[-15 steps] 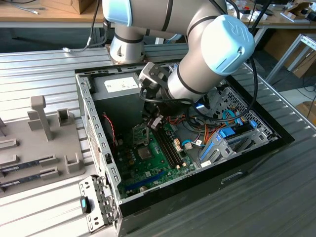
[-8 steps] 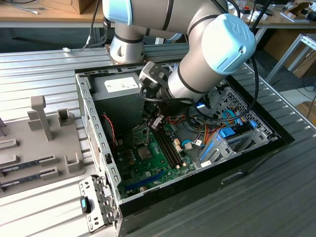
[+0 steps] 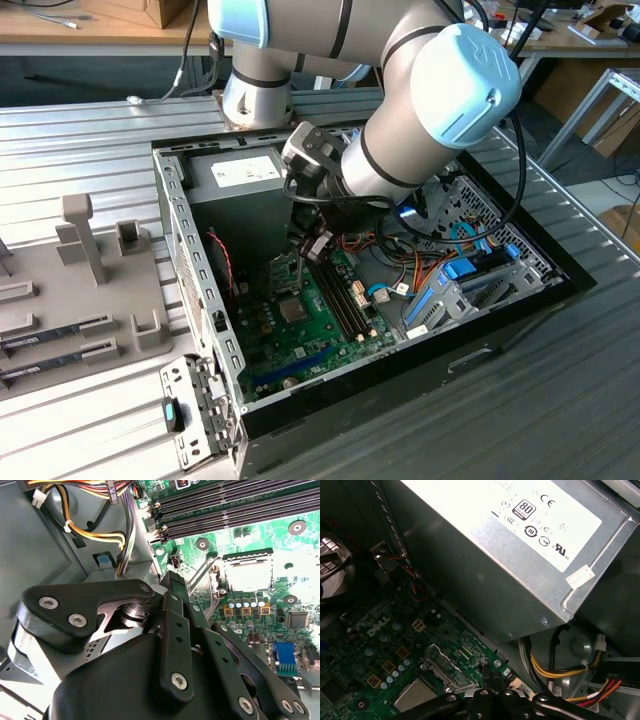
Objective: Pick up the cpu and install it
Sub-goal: 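Close the cpu cover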
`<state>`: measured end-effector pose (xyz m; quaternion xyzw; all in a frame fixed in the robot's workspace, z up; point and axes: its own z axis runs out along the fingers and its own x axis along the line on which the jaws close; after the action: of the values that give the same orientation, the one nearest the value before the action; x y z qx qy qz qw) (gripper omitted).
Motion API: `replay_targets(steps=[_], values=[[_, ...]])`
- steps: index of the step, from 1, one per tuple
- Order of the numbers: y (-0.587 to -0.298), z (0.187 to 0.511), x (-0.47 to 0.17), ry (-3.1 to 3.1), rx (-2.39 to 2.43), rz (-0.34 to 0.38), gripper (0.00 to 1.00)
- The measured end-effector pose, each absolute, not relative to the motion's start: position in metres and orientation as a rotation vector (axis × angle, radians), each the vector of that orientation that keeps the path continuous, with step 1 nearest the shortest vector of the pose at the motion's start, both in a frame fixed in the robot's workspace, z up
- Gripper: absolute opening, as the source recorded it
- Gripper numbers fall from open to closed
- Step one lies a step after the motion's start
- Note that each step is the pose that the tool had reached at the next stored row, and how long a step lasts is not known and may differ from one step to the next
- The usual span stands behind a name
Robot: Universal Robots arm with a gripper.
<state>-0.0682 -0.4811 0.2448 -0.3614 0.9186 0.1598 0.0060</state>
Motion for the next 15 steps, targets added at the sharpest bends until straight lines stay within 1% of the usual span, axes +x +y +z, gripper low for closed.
replay_targets(steps=[15], values=[[-0.4811,0.2473,-0.0682,2.872,-1.130,0.506,0.11]])
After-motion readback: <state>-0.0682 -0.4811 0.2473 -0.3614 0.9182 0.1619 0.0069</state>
